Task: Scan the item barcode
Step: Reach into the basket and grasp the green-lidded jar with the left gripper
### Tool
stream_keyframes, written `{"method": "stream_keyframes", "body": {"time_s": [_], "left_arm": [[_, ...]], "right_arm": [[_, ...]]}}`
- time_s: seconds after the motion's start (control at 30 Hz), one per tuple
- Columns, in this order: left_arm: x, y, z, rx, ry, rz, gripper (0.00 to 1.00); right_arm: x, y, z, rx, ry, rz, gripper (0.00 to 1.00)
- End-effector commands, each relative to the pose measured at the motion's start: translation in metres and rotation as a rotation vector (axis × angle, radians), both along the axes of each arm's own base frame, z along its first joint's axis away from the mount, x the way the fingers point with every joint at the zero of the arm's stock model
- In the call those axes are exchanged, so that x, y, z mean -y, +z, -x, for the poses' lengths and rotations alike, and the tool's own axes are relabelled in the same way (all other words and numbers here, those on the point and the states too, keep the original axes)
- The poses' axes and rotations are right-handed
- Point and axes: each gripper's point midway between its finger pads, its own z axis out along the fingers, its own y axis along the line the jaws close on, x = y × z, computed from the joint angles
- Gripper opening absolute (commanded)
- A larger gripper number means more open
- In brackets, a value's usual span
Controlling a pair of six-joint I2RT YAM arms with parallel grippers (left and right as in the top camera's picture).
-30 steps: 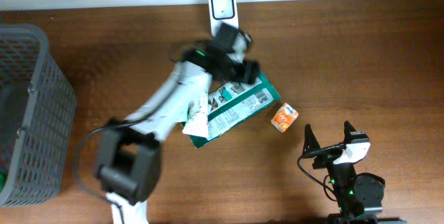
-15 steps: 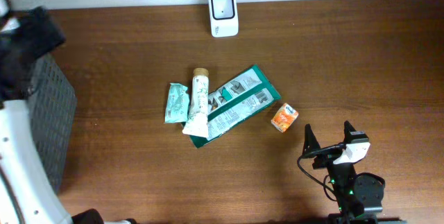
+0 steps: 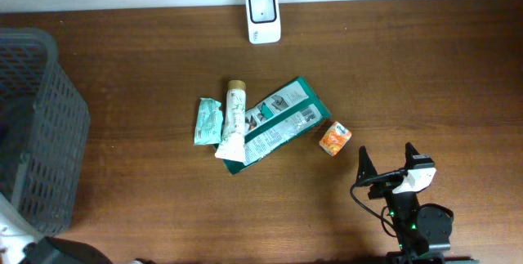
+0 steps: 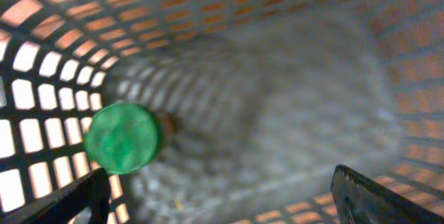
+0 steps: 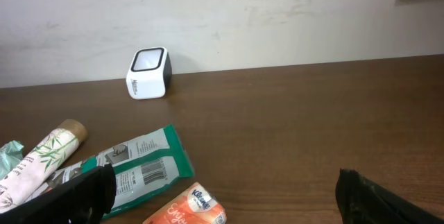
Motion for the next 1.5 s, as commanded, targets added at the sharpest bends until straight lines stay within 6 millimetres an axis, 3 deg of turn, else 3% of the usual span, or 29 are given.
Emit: {"method": "stream_keyframes", "body": {"time_s": [0.0,0.1,0.27,0.8,0.93,1.3,1.47], "left_arm": [[-0.022,-0.028,0.029,-0.106,0.115,-0.022,0.99],[-0.034,-0.057,0.049,-0.160,0.174,0.029,1.00],[-0.052,-0.076,0.076,-0.191,0.251,0.070,1.00],[-0.053,-0.138,0.083,-0.311,0.281,0.196,0.95],[-0.052,-0.143,0.084,-0.320,0.280,0.207,0.92],[-0.046,-0.149,0.056,-0.197,0.225,0.265,0.70],[-0.039,-0.147,0.025,-0.182,0.144,0.228,0.61]], "right_arm": [[0.002,-0.003,0.000,-0.006,-0.008,-0.006,0.98],[0.002,-0.003,0.000,-0.006,-0.008,-0.006,0.98],[0.002,-0.003,0.000,-0.006,-0.008,-0.006,0.98],[0.002,-0.003,0.000,-0.006,-0.008,-0.006,0.98],[0.002,-0.003,0.000,-0.006,-0.008,-0.006,0.98],[0.002,-0.003,0.000,-0.006,-0.008,-0.006,0.98],[0.002,-0.003,0.000,-0.006,-0.008,-0.006,0.98]]}}
